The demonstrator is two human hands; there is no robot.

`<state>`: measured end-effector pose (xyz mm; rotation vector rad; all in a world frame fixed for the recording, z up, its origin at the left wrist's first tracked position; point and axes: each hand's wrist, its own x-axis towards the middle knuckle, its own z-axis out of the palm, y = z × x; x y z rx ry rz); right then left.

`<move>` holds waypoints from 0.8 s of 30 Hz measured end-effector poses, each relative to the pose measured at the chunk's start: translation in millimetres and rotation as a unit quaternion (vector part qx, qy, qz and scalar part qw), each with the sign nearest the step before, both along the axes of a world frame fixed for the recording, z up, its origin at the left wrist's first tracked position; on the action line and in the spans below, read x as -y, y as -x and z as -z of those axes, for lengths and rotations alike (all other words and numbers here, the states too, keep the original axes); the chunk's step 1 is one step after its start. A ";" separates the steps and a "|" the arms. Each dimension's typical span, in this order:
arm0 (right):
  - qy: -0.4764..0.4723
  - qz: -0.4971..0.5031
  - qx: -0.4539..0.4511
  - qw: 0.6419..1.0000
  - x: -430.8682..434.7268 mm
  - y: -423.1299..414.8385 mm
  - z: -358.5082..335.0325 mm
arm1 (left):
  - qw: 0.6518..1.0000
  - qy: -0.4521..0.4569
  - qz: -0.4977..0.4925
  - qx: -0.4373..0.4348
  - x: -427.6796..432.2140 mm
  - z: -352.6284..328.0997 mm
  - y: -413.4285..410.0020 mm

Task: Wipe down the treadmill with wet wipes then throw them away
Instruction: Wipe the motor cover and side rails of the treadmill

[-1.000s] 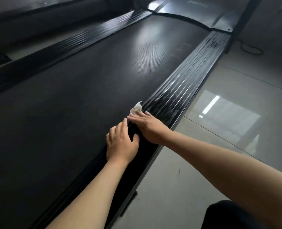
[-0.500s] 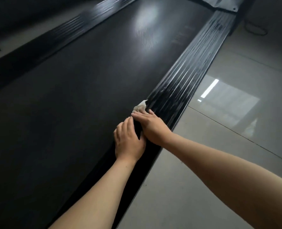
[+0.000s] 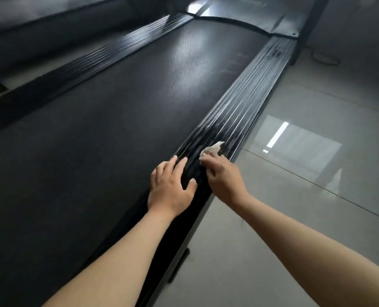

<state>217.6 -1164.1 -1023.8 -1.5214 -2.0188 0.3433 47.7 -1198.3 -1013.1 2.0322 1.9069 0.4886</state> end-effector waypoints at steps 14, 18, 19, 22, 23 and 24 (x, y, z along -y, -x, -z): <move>0.048 0.269 -0.447 0.852 -19.6 -25.3 18.6 | 0.986 0.072 0.038 -0.147 26.4 -1.1 -50.3; 0.136 0.317 -0.575 0.742 3.5 -10.2 49.2 | 0.988 0.054 0.033 -0.138 26.4 -1.4 -50.1; 0.143 0.325 -0.579 0.734 10.9 -5.7 56.3 | 0.989 0.052 0.034 -0.135 26.6 -1.8 -51.5; 0.182 0.354 -0.609 0.686 28.6 7.3 73.4 | 0.989 0.052 0.027 -0.133 26.3 -1.4 -51.5; 0.210 0.364 -0.622 0.661 32.2 10.1 77.1 | 0.989 0.052 0.027 -0.133 26.2 -1.3 -51.4; 0.239 0.369 -0.635 0.635 35.1 12.1 78.2 | 0.989 0.052 0.027 -0.133 26.1 -1.2 -51.2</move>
